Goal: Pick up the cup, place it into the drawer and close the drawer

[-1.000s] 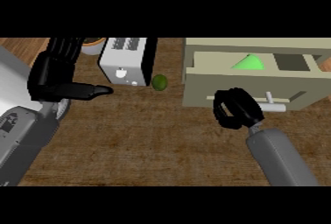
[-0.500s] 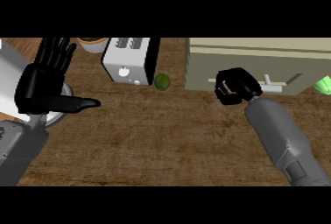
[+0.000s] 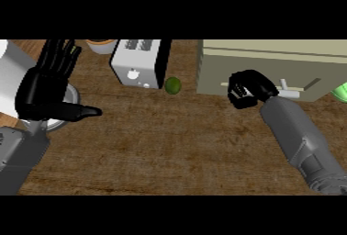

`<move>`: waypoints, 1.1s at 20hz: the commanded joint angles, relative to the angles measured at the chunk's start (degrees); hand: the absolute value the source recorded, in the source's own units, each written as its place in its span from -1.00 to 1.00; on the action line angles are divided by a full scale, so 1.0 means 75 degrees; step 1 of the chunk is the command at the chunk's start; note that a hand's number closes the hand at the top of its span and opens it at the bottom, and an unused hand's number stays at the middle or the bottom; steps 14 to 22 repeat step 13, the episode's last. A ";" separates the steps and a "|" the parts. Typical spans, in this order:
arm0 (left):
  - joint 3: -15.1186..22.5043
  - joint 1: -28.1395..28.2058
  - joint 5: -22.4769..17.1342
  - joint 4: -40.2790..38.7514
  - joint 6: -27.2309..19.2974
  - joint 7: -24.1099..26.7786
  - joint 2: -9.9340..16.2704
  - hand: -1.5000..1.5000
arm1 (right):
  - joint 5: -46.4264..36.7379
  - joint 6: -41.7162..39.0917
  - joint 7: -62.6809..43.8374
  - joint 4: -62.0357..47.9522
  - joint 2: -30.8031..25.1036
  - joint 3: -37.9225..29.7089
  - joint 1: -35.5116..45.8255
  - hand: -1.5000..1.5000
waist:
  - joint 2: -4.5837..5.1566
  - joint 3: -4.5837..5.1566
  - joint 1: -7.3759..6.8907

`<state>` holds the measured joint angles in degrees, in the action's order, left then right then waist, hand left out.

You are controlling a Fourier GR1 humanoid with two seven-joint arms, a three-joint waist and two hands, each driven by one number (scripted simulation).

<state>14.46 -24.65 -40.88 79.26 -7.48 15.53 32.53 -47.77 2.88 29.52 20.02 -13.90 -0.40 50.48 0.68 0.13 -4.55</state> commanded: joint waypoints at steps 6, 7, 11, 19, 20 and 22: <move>0.0069 0.0042 -0.0038 -0.0046 0.0357 0.0046 -0.0142 -1.00 | 0.0394 0.0044 -0.0255 -0.0689 -0.0706 -0.0724 0.0879 1.00 | 0.0307 -0.0054 -0.0313; -0.0013 0.0064 -0.0049 -0.0018 0.0446 0.0074 -0.0016 -1.00 | 0.0444 0.0133 -0.0033 -0.0690 -0.0802 -0.0780 0.0727 1.00 | 0.0307 -0.0057 -0.0330; 0.0064 0.0156 0.0062 -0.0195 0.0415 0.0257 -0.0205 -1.00 | 0.0542 0.0046 0.0079 -0.0729 -0.0936 -0.0887 0.0805 1.00 | 0.0335 -0.0050 -0.0328; 0.0078 0.0033 0.0017 -0.0151 0.0407 0.0119 -0.0255 -1.00 | 0.0451 0.0181 -0.0002 -0.0822 -0.0730 -0.0814 0.0841 1.00 | 0.0298 -0.0051 -0.0310; 0.0078 0.0033 0.0017 -0.0151 0.0407 0.0119 -0.0255 -1.00 | 0.0451 0.0181 -0.0002 -0.0822 -0.0730 -0.0814 0.0841 1.00 | 0.0298 -0.0051 -0.0310; 0.0078 0.0033 0.0017 -0.0151 0.0407 0.0119 -0.0255 -1.00 | 0.0451 0.0181 -0.0002 -0.0822 -0.0730 -0.0814 0.0841 1.00 | 0.0298 -0.0051 -0.0310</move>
